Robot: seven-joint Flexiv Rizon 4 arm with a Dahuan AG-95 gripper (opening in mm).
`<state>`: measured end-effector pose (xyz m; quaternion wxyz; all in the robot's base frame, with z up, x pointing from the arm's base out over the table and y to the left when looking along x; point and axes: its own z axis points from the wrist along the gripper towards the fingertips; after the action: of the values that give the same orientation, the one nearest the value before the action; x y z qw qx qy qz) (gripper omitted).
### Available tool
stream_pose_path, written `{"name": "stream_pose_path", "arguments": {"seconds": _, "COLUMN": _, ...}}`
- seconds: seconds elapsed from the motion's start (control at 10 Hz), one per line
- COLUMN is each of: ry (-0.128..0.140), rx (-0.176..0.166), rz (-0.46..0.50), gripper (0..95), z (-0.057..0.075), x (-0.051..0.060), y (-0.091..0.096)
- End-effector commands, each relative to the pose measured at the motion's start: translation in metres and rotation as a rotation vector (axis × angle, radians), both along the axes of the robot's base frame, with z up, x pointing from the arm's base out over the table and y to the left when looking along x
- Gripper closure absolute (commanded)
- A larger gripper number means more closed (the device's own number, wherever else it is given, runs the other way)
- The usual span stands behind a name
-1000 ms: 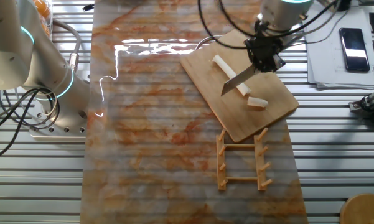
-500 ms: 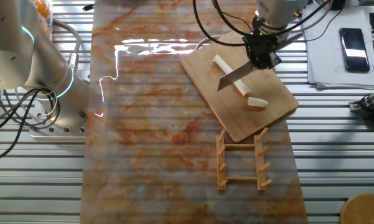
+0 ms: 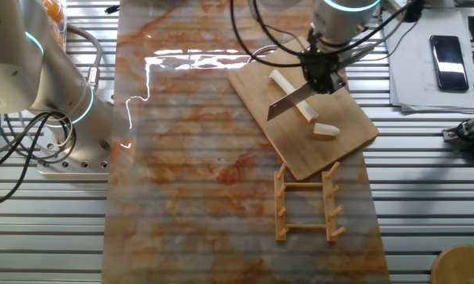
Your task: Chop the scallions
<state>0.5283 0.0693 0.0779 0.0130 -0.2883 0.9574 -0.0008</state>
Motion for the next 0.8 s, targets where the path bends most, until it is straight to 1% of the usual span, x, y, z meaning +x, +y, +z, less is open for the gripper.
{"name": "stream_pose_path", "arguments": {"seconds": 0.1, "ry": 0.002, "rx": -0.005, "rz": -0.004, "gripper": 95.0, "z": -0.0005, "x": -0.0036, "y": -0.0006}}
{"name": "stream_pose_path", "arguments": {"seconds": 0.4, "ry": 0.004, "rx": 0.001, "rz": -0.002, "gripper": 95.0, "z": -0.001, "x": -0.004, "y": 0.0002}}
{"name": "stream_pose_path", "arguments": {"seconds": 0.6, "ry": 0.018, "rx": -0.002, "rz": -0.006, "gripper": 95.0, "z": -0.0021, "x": -0.0044, "y": 0.0024}}
{"name": "stream_pose_path", "arguments": {"seconds": 0.7, "ry": 0.018, "rx": -0.005, "rz": -0.007, "gripper": 95.0, "z": -0.0049, "x": -0.0073, "y": 0.0036}}
{"name": "stream_pose_path", "arguments": {"seconds": 0.8, "ry": 0.01, "rx": -0.006, "rz": -0.009, "gripper": 95.0, "z": -0.0091, "x": -0.0124, "y": 0.0047}}
